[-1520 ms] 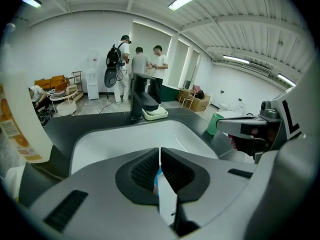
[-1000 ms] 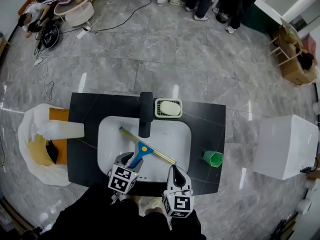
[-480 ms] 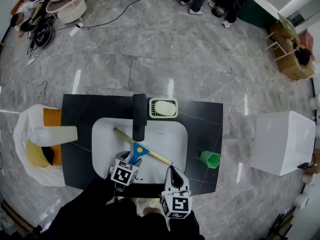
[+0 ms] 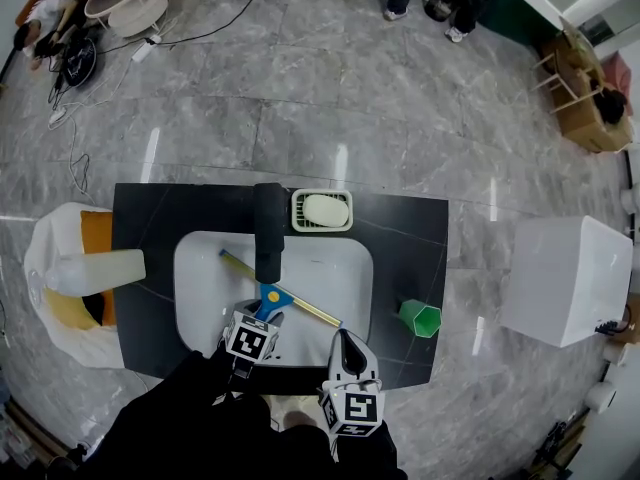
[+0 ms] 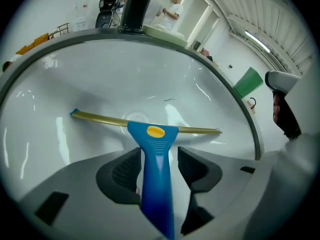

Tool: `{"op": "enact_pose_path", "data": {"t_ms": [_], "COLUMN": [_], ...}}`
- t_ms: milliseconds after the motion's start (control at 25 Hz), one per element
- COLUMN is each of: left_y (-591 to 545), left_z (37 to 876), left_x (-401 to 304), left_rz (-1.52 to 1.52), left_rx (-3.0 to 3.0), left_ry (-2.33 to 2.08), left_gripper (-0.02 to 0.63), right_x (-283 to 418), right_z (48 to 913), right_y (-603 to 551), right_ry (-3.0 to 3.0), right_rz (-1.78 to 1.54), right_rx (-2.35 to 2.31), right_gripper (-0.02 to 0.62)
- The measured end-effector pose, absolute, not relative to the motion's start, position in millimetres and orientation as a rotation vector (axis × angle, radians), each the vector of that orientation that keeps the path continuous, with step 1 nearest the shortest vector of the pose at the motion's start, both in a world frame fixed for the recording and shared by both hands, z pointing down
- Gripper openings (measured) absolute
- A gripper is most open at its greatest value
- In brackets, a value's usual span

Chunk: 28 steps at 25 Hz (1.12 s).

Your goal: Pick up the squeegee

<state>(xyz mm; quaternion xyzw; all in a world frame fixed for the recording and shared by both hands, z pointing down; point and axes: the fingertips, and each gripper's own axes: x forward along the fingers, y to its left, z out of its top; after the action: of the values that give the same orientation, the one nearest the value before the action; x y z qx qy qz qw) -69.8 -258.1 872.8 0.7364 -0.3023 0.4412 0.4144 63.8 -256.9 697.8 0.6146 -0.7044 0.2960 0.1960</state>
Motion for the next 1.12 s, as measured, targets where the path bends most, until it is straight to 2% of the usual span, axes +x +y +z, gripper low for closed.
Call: {"op": "enact_pose_path", "data": {"t_ms": [80, 160, 560, 1120], "left_y": [-260, -261, -261, -266], "left_z": [877, 879, 884, 856], "left_x": [-71, -72, -71, -63], "left_rz": [1.123, 1.141, 1.146, 1.117], "left_rx": [1.838, 1.831, 1.824, 1.868], "left_ry": [-0.770, -0.787, -0.748, -0.820], "left_gripper": [0.240, 0.196, 0.137, 0.124], "right_x": [66, 69, 83, 89], "right_z": [700, 702, 705, 687], "right_y": [-256, -255, -255, -245], "right_ry": [-1.971, -1.968, -1.965, -2.003], "right_rz": [0.836, 0.840, 0.854, 0.813], "right_rx": [1.721, 1.724, 1.741, 1.743], "right_gripper": [0.015, 0.015, 0.015, 0.015]}}
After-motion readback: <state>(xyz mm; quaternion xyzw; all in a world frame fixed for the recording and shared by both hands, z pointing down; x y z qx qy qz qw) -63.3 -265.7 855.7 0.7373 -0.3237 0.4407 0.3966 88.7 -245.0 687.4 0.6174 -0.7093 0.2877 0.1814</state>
